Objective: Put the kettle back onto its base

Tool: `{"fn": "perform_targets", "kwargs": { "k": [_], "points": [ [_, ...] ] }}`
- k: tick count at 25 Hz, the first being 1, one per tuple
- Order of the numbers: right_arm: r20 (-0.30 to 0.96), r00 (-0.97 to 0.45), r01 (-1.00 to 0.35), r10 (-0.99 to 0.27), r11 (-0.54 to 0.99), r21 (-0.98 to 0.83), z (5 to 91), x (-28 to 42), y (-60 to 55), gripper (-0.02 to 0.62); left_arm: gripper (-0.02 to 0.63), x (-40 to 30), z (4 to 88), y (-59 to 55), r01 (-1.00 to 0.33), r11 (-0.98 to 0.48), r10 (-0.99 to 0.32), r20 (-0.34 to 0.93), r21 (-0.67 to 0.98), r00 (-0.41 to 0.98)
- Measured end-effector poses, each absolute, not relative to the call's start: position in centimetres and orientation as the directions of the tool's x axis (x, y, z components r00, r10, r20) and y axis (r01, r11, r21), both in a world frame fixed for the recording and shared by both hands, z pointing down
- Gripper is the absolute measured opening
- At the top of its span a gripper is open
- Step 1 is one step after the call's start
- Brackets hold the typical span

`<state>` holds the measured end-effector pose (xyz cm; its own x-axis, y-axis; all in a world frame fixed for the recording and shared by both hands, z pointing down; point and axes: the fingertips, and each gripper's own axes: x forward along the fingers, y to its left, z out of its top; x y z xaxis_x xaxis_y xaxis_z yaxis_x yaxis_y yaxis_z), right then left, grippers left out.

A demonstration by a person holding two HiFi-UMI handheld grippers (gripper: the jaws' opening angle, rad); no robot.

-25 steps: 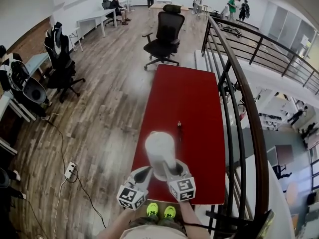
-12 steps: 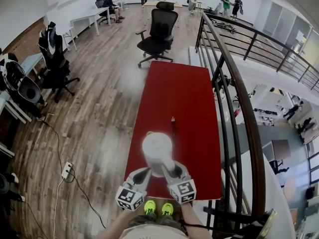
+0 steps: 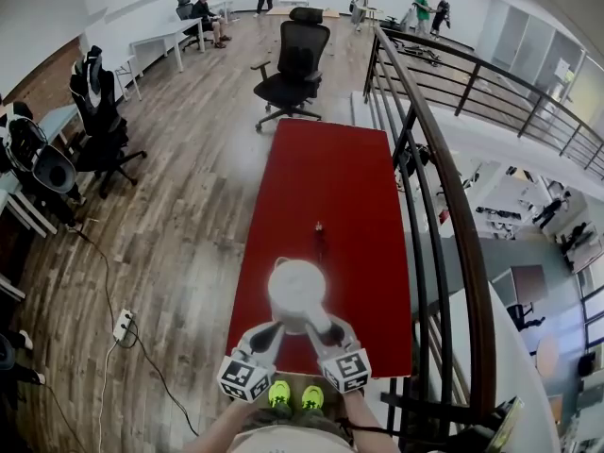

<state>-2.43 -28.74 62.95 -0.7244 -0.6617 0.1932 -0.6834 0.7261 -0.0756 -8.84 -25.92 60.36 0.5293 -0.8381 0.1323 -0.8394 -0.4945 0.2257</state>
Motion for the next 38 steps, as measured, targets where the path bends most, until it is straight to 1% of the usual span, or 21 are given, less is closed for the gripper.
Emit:
{"fn": "perform_targets", "kwargs": {
  "k": [9,17,28,34,38],
  "points": [
    [0.263,-0.767,-0.614,-0.585,0.788,-0.038,63.6,-1.5,-28.6,0.121,-0.005,-8.5,60.5,-25.6,-0.852,-0.475,-0.85,0.137,0.222,0.509],
    [0.259,-0.732,-0.662,-0.63,0.747,-0.054,62.8,-2.9,-29.0,0.121,-0.005,-8.4,60.8,-25.4,-0.858,-0.458,-0.859,0.133,0.23,0.494],
    [0.232,-0.722,-0.685,-0.652,0.719,-0.114,61.8,-3.9,-31.7,0.118,-0.005,-10.1,60.9,-25.8,-0.877,-0.414,-0.881,0.135,0.244,0.454],
    [0.228,-0.716,-0.69,-0.659,0.718,-0.09,61.8,-4.7,-32.4,0.118,-0.005,-10.7,61.0,-26.1,-0.877,-0.411,-0.883,0.131,0.25,0.451],
    [0.236,-0.681,-0.725,-0.694,0.685,-0.077,62.0,-4.9,-31.8,0.12,-0.005,-10.6,61.4,-26.5,-0.875,-0.412,-0.881,0.135,0.256,0.454]
  ]
}}
